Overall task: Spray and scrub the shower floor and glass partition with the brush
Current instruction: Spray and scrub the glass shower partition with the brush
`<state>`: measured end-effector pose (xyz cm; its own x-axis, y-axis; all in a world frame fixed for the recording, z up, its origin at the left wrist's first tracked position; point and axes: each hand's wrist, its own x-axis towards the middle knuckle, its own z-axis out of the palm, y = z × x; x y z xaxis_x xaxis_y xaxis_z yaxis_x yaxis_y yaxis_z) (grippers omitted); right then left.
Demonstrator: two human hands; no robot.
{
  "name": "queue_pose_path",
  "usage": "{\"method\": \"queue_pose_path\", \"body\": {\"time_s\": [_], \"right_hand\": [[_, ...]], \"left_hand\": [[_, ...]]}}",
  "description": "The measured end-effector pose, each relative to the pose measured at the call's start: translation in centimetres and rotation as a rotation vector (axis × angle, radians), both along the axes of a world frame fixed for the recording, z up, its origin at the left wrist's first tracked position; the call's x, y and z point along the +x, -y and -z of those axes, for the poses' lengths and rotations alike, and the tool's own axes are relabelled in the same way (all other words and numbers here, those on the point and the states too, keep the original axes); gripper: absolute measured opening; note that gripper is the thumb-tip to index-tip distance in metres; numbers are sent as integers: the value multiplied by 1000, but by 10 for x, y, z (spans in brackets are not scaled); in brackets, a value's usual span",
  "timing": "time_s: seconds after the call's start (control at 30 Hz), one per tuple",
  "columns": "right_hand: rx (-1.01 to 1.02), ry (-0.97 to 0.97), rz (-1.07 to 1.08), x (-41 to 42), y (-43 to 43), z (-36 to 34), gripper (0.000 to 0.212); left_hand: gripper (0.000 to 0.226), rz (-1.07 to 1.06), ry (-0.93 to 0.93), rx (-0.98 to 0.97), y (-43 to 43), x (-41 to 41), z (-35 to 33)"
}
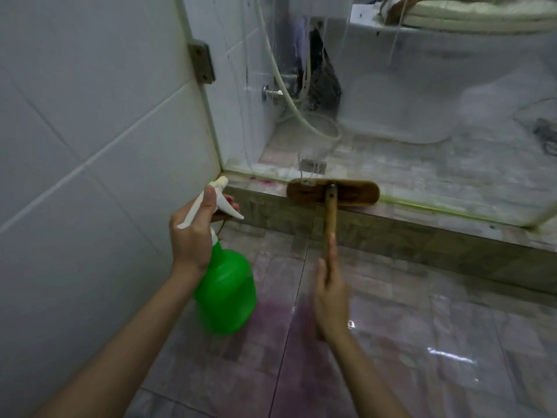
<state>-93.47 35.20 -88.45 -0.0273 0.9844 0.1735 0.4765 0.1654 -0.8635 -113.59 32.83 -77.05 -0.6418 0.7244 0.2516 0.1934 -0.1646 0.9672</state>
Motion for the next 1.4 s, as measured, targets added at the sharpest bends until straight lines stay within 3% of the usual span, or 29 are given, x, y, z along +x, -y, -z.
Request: {"method": "queue_pose_path", "body": {"time_s": [0.17, 0.37, 0.57, 0.73, 0.9, 0.97, 1.17, 1.3, 1.4], "right_hand": [[-8, -78, -108, -53, 0, -8, 54], [-34, -214, 175, -27, 3, -10, 52], [-75, -213, -150, -84, 2, -18, 53], [-88, -282, 63, -57, 8, -17, 52], [-116, -224, -132, -92, 3, -25, 52], [-73, -189, -168, -70, 4, -27, 50], [-102, -271, -4, -4, 3, -21, 51], [-82, -165, -60, 29, -3, -24, 49], [-36, -146, 208, 103, -5, -22, 48]], "left_hand": [[42, -18, -15, -5, 3, -20, 5], [40, -15, -26, -26, 10, -35, 9], [41, -38, 27, -20, 14, -40, 7], [39, -38, 39, 14, 15, -42, 3], [42, -55, 29, -3, 19, -42, 4], [40, -45, 23, -12, 18, -40, 5], [39, 28, 4, -33, 16, -23, 10], [37, 105, 0, -13, 4, -3, 12], [41, 171, 21, -19, -7, 13, 16]]}}
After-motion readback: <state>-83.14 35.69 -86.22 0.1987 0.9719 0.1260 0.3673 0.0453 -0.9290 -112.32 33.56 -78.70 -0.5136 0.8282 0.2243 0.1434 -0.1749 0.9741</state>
